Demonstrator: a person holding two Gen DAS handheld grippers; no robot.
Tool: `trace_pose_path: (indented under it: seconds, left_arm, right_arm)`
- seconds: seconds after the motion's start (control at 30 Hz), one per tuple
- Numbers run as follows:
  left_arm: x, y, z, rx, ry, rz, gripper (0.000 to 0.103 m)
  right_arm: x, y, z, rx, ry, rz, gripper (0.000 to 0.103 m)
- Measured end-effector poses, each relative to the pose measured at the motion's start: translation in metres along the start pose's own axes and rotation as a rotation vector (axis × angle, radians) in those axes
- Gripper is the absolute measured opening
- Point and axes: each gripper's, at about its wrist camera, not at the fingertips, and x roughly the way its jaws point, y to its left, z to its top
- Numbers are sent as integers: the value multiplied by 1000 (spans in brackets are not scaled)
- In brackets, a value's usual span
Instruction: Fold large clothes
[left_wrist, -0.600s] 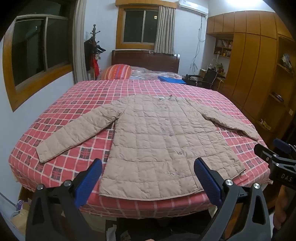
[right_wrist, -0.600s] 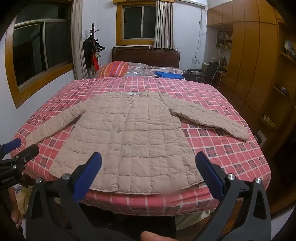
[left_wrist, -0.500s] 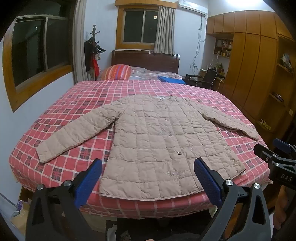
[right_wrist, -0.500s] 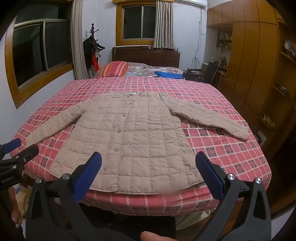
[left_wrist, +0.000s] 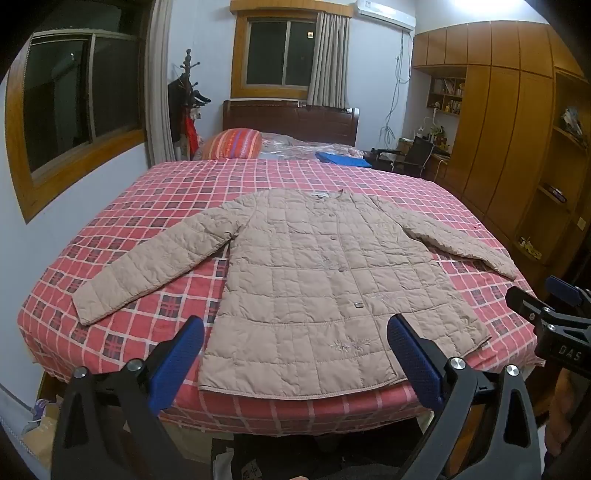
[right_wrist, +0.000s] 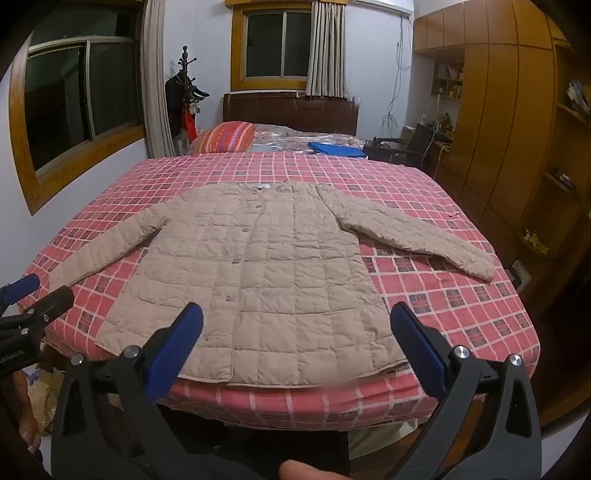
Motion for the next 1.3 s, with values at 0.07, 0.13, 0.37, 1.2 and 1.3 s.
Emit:
trace_pose_path:
  seconds: [0.07, 0.13, 0.37, 1.2, 1.3]
  left_arm:
    - [0, 0, 0, 1, 0, 1, 99]
    - [0, 0, 0, 1, 1, 2, 99]
    - [0, 1, 0, 3, -1, -2, 99]
    - [0, 0, 1, 5, -1, -1, 99]
    - [0, -1, 2, 4, -2, 0, 99]
  right_arm:
    - [2, -4, 1, 0, -4, -1, 101]
    - [3, -5, 0, 3, -3, -2, 101]
    - [2, -5, -1, 2, -3, -1, 101]
    - [-1, -5, 4, -1, -10, -6, 101]
    - [-2, -5, 4, -1, -12, -8, 101]
